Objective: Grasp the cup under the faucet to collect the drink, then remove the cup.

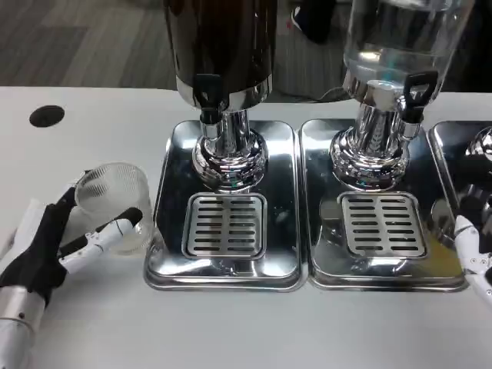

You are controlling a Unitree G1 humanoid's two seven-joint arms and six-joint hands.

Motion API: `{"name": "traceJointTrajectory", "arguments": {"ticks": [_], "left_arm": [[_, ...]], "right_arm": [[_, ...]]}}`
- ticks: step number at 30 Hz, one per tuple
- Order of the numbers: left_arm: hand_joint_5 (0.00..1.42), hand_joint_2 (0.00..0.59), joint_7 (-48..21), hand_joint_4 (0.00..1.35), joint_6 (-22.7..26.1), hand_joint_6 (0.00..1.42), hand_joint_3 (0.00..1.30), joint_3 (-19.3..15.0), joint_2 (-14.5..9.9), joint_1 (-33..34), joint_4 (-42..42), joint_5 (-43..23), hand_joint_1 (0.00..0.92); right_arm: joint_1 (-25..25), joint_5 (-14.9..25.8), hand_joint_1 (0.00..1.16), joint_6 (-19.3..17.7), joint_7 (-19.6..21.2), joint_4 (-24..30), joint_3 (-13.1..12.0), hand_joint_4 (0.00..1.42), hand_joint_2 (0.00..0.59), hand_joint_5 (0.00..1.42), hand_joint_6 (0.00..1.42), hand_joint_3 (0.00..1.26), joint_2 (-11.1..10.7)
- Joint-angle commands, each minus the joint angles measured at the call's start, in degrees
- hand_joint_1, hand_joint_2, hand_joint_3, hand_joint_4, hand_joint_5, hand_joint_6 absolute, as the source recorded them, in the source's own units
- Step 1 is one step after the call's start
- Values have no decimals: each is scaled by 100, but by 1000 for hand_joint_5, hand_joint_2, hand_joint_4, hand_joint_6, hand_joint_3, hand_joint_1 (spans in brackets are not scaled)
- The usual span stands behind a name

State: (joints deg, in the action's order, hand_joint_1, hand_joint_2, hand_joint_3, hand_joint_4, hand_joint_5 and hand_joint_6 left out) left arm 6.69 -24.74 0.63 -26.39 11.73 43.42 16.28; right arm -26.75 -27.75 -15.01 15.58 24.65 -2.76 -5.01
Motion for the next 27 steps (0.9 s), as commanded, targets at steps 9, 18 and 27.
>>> {"name": "traceJointTrajectory", "arguments": {"ticks": [9, 18, 27], "left_arm": [[161, 183, 57, 348, -54, 140, 303, -83, -11, -135, -155, -48, 307], [185, 197, 184, 418, -68, 167, 357, -226, 25, -238, -251, -102, 286], [213, 203, 234, 439, -97, 185, 381, -432, 70, -317, -404, -277, 264]], "right_arm": [[-23, 12, 725, -125, 38, 14, -19, 408, 452, 344, 395, 408, 29], [-86, 18, 725, -155, 42, 47, -26, 408, 452, 344, 395, 408, 39], [-119, -3, 725, -156, 33, 88, -10, 408, 452, 344, 392, 408, 52]]}}
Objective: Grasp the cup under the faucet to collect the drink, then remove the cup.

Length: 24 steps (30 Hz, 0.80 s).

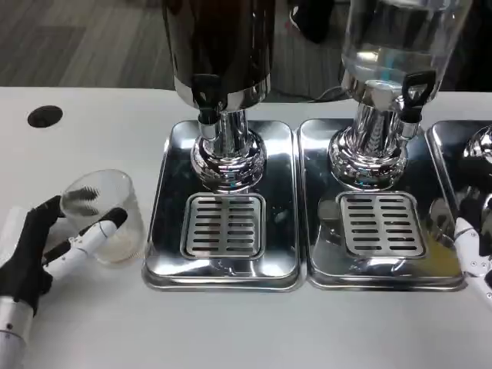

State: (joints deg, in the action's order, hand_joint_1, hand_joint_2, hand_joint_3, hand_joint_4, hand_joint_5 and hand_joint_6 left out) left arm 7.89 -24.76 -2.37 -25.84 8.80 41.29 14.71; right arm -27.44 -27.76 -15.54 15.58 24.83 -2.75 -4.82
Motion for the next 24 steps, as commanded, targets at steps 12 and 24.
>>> {"name": "traceJointTrajectory", "arguments": {"ticks": [12, 24], "left_arm": [[215, 208, 86, 453, -36, 190, 387, -204, 93, -25, -504, -146, 254], [223, 216, 21, 454, 55, 192, 400, -2, 264, 41, -911, 44, 250]], "right_arm": [[-80, 2, 725, -110, 22, 100, -8, 409, 452, 344, 387, 408, 35], [-99, 55, 725, -134, 19, 117, -54, 409, 452, 344, 387, 408, 24]]}}
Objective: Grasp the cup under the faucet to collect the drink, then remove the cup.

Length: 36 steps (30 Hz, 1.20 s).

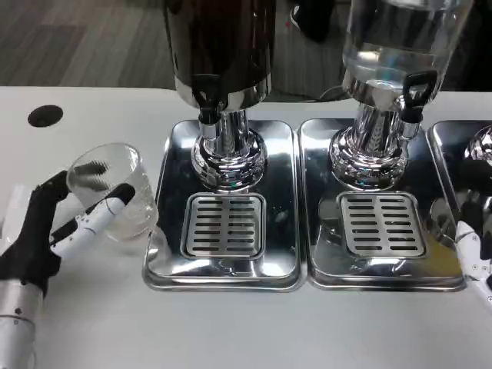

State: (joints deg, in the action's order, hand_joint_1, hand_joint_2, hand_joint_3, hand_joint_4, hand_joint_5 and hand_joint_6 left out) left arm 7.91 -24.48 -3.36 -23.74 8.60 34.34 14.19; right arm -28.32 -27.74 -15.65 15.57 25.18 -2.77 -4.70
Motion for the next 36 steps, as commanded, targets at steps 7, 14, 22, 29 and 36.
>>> {"name": "traceJointTrajectory", "arguments": {"ticks": [7, 14, 22, 29, 36], "left_arm": [[226, 217, 51, 454, 99, 193, 403, 297, 149, 186, -133, 283, 259], [227, 221, 61, 454, 94, 194, 403, 467, 224, 231, -80, 417, 268], [227, 223, 52, 454, 155, 195, 413, 716, 352, 218, -236, 624, 273], [236, 232, 21, 454, 265, 196, 422, 816, 471, 230, -356, 704, 279], [241, 240, -5, 458, 449, 197, 425, 836, 585, 265, -429, 616, 276]], "right_arm": [[-44, 91, 725, -157, 12, 109, -89, 409, 452, 344, 387, 408, 10], [-95, 132, 725, -221, 16, 108, -133, 409, 452, 344, 387, 408, 16], [-102, 173, 725, -265, 14, 76, -162, 409, 452, 344, 387, 408, 23], [-100, 191, 725, -296, 10, 83, -185, 409, 452, 344, 386, 413, 31], [-100, 200, 725, -304, 6, 78, -192, 409, 452, 344, 386, 416, 30]]}}
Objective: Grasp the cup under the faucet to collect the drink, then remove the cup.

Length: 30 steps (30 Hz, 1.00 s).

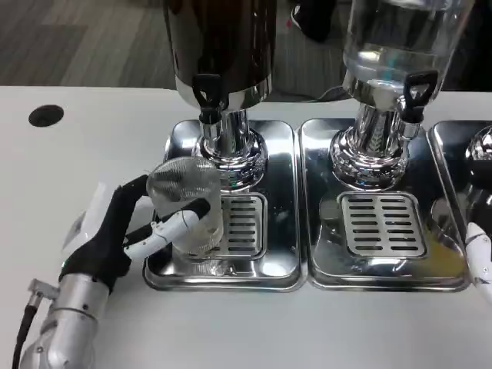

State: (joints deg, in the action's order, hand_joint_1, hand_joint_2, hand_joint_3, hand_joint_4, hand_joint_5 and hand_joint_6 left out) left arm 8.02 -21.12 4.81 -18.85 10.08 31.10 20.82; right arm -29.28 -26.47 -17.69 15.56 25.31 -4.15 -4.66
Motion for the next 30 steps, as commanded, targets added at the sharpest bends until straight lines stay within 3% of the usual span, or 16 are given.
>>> {"name": "traceJointTrajectory", "arguments": {"ticks": [1, 30], "left_arm": [[241, 241, -19, 458, 131, 197, 425, 17, 103, 120, -108, -56, 276], [250, 246, 82, 460, 925, 214, 420, 348, 458, 281, -411, 260, 252]], "right_arm": [[-10, 75, 725, -107, 10, 62, -57, 409, 452, 344, 386, 416, 27], [-126, 218, 725, -302, 11, 23, -177, 409, 452, 344, 386, 416, 44]]}}
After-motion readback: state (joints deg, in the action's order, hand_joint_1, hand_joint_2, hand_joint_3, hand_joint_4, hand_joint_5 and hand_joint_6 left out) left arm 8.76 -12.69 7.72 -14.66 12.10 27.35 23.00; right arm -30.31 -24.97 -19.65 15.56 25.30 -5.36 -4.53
